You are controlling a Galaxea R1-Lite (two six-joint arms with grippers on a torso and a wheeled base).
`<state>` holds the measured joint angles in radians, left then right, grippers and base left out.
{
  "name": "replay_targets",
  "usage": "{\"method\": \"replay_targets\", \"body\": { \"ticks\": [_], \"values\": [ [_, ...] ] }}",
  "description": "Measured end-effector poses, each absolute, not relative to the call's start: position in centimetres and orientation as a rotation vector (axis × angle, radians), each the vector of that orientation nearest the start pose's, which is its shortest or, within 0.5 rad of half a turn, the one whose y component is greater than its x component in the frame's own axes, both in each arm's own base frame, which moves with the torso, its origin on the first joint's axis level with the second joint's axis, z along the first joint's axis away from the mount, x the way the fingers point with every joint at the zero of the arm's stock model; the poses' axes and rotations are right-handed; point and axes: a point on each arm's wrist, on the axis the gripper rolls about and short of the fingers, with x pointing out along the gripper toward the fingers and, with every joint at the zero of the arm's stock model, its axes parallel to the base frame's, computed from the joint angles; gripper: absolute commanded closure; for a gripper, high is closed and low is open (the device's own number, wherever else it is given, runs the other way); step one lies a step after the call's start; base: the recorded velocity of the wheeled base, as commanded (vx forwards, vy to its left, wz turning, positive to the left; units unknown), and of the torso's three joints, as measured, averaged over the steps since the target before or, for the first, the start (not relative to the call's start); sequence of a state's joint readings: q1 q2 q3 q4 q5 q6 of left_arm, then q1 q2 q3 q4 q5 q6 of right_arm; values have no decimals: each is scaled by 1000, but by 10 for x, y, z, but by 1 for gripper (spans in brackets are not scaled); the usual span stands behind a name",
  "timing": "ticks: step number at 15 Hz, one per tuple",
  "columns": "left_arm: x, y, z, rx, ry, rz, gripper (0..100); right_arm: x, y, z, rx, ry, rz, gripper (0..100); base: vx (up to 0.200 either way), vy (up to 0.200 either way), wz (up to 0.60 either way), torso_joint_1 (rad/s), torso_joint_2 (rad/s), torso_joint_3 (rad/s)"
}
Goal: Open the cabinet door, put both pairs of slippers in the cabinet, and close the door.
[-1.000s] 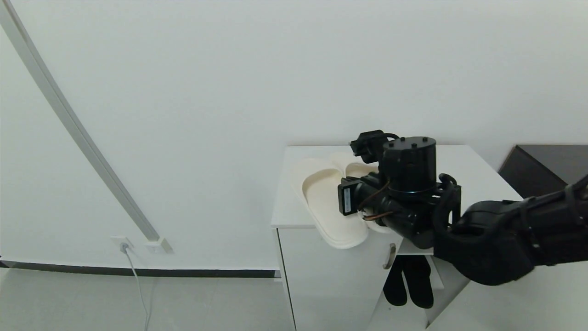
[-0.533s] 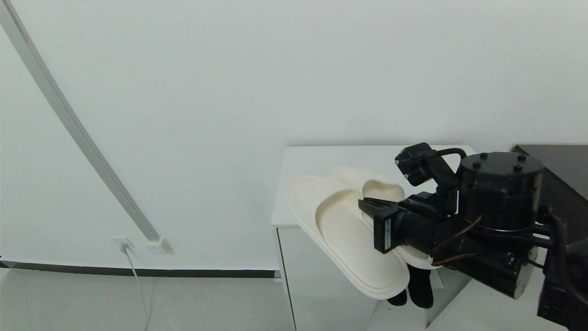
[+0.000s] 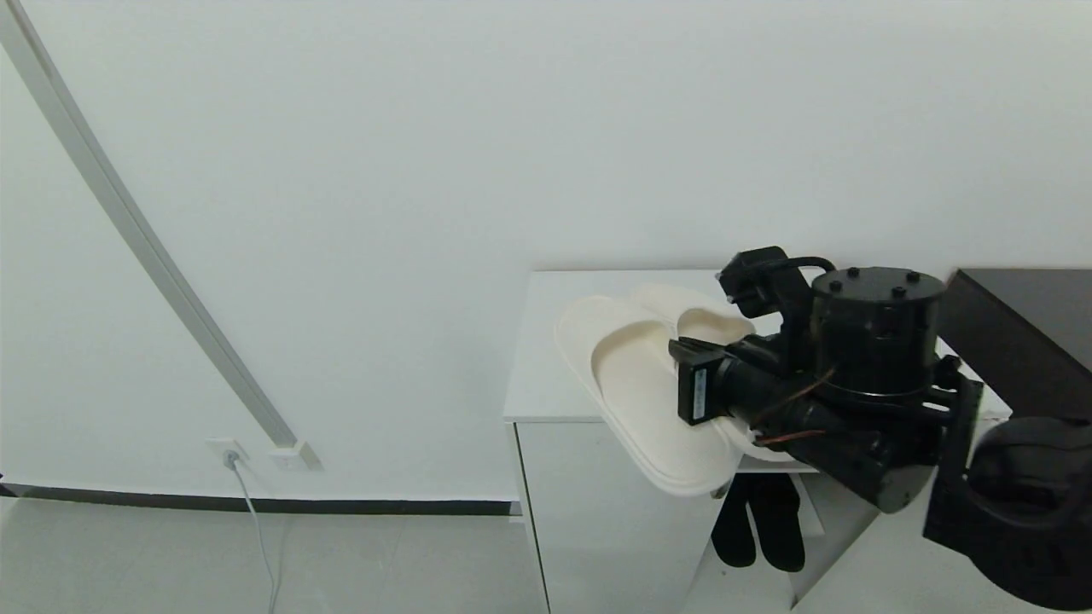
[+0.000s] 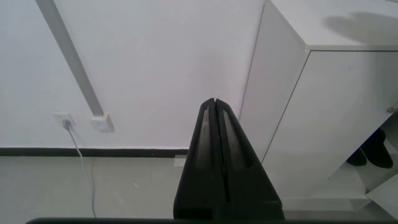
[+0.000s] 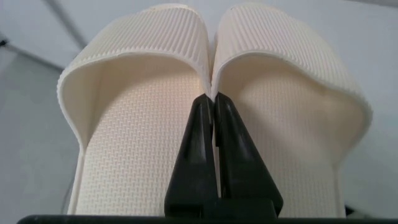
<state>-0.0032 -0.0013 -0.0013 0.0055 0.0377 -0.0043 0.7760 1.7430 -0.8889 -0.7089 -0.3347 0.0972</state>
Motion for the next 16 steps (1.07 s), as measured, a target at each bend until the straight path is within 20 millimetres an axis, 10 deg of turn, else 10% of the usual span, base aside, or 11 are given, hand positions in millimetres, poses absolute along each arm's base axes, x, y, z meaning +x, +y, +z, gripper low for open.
{"method": "replay_targets", "body": {
  "ticks": [11,12,16],
  "values": [
    [-23,1,75,-7,2,35,100,303,273,140,-7,192,119,100,0,0,0,0,0,0],
    [-23,1,75,-6,2,35,100,303,274,139,-8,194,118,0,0,0,0,0,0,0],
    [-23,1,75,-7,2,35,100,303,273,139,-12,198,118,0,0,0,0,0,0,0]
  ]
}}
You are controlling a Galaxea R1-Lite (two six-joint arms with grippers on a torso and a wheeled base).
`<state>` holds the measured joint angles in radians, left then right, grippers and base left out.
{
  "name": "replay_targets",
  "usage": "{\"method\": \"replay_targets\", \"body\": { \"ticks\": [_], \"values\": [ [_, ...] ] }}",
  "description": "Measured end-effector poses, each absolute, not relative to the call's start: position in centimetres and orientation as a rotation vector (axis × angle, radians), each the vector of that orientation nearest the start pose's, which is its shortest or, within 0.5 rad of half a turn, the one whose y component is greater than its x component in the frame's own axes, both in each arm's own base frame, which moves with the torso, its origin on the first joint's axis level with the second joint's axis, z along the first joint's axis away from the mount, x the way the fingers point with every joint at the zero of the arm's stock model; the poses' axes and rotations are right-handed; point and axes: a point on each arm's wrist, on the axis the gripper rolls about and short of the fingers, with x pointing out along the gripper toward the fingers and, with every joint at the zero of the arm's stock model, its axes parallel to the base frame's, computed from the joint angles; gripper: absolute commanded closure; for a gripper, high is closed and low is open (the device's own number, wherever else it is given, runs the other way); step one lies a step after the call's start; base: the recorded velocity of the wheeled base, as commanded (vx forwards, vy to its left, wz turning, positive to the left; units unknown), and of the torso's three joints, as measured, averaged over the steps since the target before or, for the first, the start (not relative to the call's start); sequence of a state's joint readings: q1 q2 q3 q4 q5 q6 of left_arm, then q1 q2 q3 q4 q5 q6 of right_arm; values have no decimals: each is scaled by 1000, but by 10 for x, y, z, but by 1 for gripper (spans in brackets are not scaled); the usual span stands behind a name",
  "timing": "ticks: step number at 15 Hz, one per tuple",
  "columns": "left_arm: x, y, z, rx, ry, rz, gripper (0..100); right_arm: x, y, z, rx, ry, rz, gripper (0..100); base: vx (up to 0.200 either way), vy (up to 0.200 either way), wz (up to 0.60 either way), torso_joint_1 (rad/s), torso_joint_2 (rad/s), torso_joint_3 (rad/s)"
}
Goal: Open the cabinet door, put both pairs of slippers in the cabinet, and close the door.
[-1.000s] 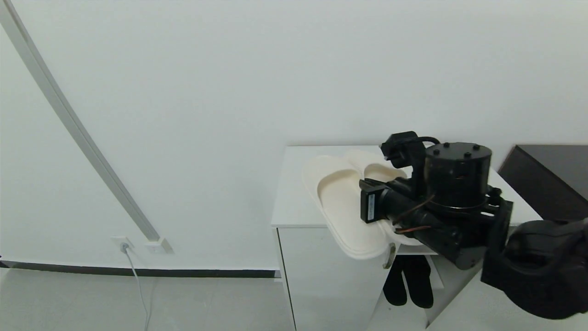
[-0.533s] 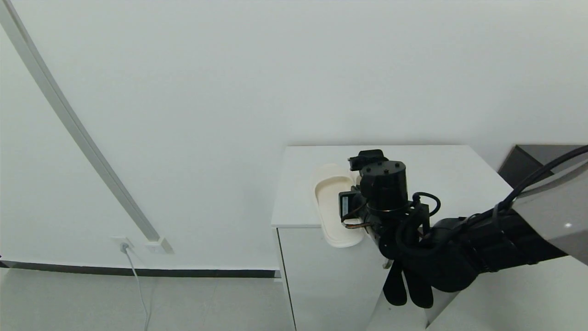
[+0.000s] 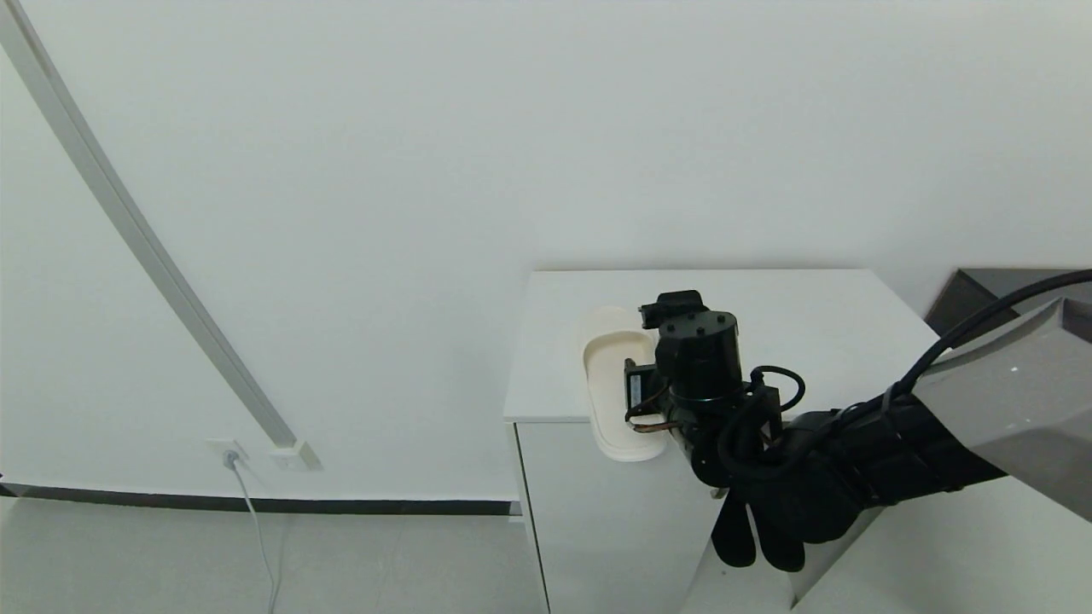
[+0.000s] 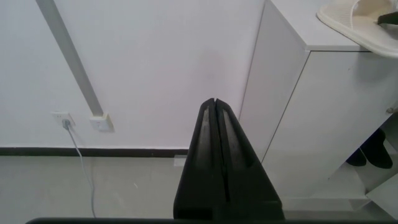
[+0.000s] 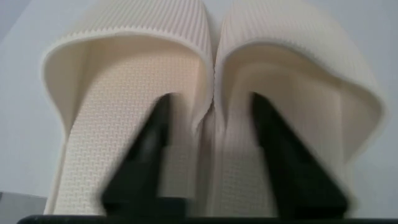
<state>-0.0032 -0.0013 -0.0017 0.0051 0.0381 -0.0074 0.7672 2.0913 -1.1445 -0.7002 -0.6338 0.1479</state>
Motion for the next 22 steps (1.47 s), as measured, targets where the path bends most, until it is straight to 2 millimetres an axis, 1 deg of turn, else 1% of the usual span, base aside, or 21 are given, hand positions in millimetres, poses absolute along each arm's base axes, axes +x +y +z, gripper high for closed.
{"method": "replay_targets", "body": {
  "ticks": [3,6,10,11,15,17,18,20,22],
  "values": [
    [-23,1,75,-7,2,35,100,301,273,144,-9,189,122,0,0,0,0,0,0,0],
    [-23,1,75,-7,2,35,100,304,275,147,-10,177,126,0,0,0,0,0,0,0],
    [-23,1,75,-8,2,34,100,323,282,143,-5,157,115,0,0,0,0,0,0,0],
    [-23,1,75,-8,2,34,100,327,283,141,-5,158,111,100,0,0,0,0,0,0],
    [-23,1,75,-10,2,35,100,332,284,136,-9,161,105,100,0,0,0,0,0,0],
    [-23,1,75,-10,2,34,100,331,283,140,-19,156,106,100,0,0,0,0,0,0],
    [-23,1,75,-9,2,35,100,329,281,145,-20,147,110,100,0,0,0,0,0,0],
    [-23,1,75,-9,2,35,100,320,274,160,-16,134,170,100,0,0,0,0,0,0],
    [-23,1,75,-7,2,34,100,301,261,171,-15,146,292,100,0,0,0,0,0,0]
  ]
}}
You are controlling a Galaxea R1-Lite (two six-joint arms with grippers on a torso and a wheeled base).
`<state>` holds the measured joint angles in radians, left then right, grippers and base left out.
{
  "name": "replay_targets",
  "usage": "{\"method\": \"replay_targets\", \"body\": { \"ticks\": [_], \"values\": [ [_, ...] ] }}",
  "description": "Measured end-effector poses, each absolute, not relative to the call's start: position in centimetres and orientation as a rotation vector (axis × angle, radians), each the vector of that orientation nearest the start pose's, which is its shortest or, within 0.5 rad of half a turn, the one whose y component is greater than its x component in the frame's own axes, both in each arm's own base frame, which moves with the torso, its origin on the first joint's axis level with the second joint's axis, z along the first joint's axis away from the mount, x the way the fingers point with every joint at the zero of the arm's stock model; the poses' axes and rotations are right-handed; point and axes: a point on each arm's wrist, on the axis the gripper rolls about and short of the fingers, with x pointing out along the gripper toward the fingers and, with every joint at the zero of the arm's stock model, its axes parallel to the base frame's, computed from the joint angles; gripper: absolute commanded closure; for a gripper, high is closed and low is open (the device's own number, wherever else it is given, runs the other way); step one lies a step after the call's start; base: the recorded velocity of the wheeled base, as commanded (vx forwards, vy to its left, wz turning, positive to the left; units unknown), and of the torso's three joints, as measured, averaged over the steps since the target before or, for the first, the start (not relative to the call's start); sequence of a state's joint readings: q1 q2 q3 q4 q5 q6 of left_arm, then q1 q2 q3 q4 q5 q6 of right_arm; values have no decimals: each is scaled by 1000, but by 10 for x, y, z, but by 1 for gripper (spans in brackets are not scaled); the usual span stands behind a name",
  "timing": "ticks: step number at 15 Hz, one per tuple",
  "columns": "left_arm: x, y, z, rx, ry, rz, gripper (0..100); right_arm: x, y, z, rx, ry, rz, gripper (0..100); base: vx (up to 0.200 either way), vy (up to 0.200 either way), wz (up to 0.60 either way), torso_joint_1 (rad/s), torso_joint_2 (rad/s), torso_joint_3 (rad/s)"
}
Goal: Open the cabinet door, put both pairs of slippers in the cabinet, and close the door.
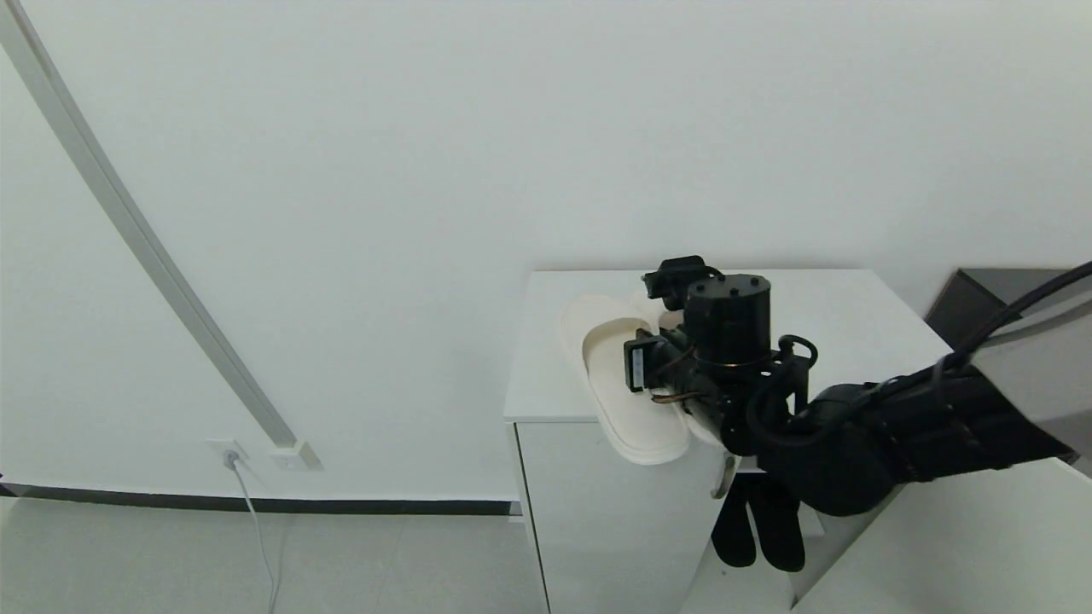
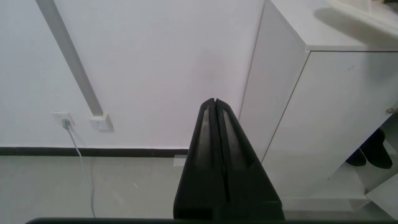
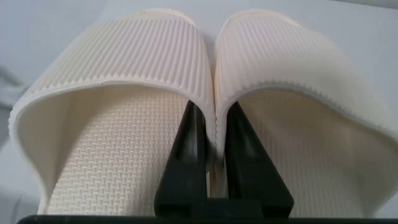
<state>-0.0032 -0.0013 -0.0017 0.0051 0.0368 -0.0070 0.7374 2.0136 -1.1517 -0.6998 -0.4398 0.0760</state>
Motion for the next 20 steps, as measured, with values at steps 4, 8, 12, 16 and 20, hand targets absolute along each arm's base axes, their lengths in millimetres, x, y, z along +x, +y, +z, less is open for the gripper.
{"method": "replay_targets", "body": {
  "ticks": [4,8,12,16,20],
  "values": [
    [-23,1,75,-5,2,34,100,251,221,185,-24,221,550,100,0,0,0,0,0,0],
    [-23,1,75,-4,2,32,100,211,188,189,-31,287,656,100,0,0,0,0,0,0],
    [-23,1,75,-5,2,30,100,202,181,193,-27,280,661,100,0,0,0,0,0,0],
    [-23,1,75,-8,2,30,100,201,181,190,-30,287,662,100,-150,0,0,5,1,2],
    [-23,1,75,-8,3,30,100,199,180,191,-30,285,663,100,-200,0,0,0,4,1]
  ]
}}
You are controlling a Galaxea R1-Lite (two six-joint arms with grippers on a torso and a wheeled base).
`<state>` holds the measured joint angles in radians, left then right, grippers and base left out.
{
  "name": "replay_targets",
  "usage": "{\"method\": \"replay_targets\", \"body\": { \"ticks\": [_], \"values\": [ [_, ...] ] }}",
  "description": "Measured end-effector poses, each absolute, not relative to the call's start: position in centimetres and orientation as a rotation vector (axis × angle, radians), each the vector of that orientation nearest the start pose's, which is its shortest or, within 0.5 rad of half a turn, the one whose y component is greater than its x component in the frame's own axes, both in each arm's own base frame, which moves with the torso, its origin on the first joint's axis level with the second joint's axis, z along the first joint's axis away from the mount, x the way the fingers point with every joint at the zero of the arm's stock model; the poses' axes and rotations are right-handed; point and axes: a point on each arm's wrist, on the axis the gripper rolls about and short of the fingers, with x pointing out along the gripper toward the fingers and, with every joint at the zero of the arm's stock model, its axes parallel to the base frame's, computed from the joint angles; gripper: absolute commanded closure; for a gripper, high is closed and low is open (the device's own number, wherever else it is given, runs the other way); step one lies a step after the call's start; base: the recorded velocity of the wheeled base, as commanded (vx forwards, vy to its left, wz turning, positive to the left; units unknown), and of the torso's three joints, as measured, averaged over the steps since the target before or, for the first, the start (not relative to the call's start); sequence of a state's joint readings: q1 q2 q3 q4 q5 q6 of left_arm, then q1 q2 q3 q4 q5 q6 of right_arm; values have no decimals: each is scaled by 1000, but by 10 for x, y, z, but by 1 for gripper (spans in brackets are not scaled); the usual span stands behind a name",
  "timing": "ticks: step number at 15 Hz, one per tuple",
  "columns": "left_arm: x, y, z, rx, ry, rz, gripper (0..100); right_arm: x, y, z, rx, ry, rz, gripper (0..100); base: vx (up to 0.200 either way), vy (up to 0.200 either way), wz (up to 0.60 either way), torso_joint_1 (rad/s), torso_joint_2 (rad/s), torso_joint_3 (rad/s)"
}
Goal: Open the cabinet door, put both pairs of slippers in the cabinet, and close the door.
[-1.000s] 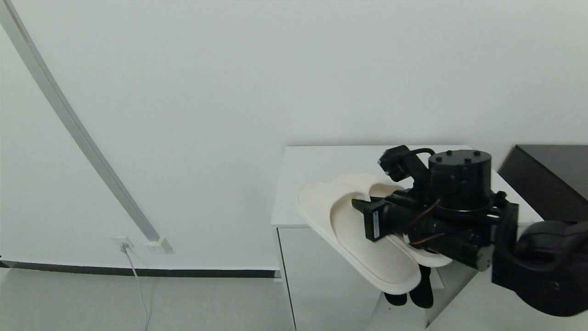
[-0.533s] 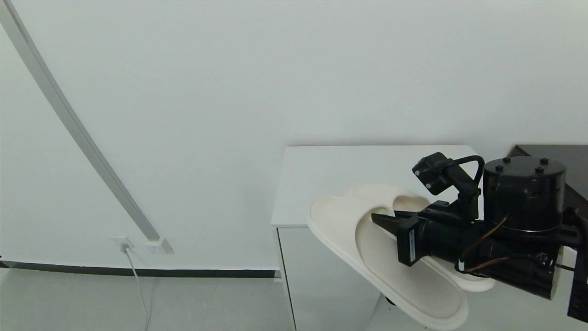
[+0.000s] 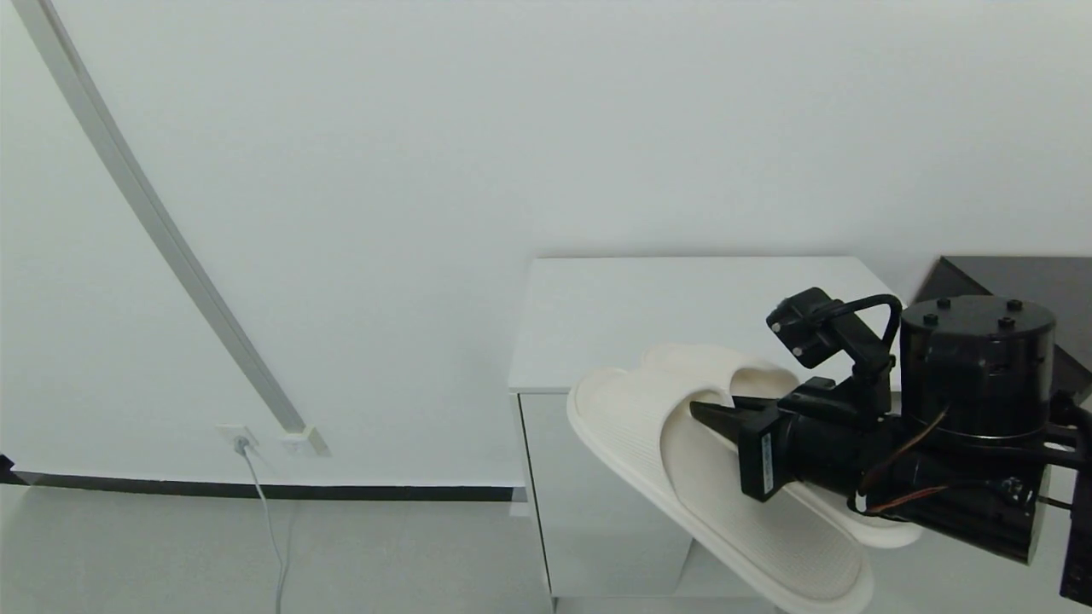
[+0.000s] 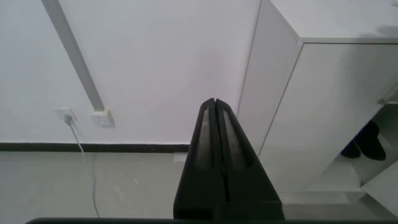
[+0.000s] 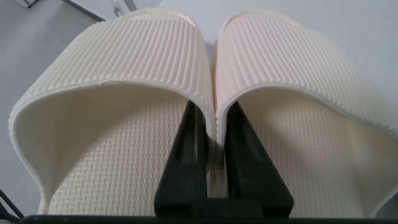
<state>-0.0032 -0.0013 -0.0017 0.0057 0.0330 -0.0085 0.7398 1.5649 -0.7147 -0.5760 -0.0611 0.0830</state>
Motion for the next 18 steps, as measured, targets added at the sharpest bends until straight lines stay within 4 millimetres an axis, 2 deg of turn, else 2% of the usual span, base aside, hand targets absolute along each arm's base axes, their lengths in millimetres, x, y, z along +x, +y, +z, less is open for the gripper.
{"method": "replay_targets", "body": {
  "ticks": [4,17,18],
  "values": [
    [-23,1,75,-9,3,31,100,199,179,190,-30,286,661,100,-200,0,0,-1,4,1],
    [-23,1,75,-8,3,30,100,198,179,190,-31,284,662,100,0,0,0,0,0,0],
    [-23,1,75,-7,3,30,100,198,179,190,-31,284,662,100,0,-200,0,2,2,7]
  ]
}}
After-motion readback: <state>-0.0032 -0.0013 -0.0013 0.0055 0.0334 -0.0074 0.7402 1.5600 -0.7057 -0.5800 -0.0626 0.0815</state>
